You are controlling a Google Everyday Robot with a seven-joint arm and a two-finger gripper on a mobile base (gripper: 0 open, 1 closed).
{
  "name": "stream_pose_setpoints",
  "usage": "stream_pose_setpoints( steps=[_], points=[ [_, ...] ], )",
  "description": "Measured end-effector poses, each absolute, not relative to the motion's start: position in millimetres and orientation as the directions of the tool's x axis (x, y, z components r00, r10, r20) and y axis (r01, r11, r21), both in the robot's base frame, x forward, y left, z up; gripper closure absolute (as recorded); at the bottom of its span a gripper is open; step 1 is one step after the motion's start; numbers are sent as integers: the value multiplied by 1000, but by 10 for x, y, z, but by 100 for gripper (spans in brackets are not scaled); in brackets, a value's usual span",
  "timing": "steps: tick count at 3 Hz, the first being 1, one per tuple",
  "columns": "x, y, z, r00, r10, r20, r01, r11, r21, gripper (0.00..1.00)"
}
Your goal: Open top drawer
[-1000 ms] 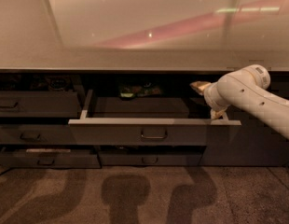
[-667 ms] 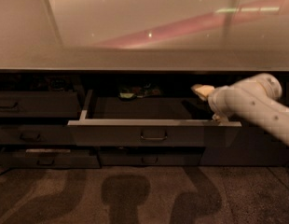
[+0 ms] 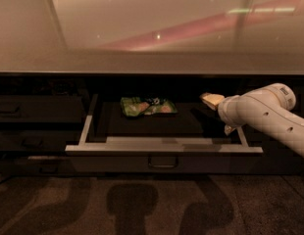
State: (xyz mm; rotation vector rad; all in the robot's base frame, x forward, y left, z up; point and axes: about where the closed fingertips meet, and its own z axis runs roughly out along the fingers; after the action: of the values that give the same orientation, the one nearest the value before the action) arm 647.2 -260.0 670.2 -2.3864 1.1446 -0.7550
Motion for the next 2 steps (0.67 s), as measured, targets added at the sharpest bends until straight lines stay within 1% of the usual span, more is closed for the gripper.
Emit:
stream_pose_setpoints(
  steps=[1, 2],
  points=[
    [6131, -2445, 6454, 581, -763, 282, -531, -618, -580, 0],
    [5911, -2489, 6283, 595, -753, 283, -526, -630, -571, 0]
  ],
)
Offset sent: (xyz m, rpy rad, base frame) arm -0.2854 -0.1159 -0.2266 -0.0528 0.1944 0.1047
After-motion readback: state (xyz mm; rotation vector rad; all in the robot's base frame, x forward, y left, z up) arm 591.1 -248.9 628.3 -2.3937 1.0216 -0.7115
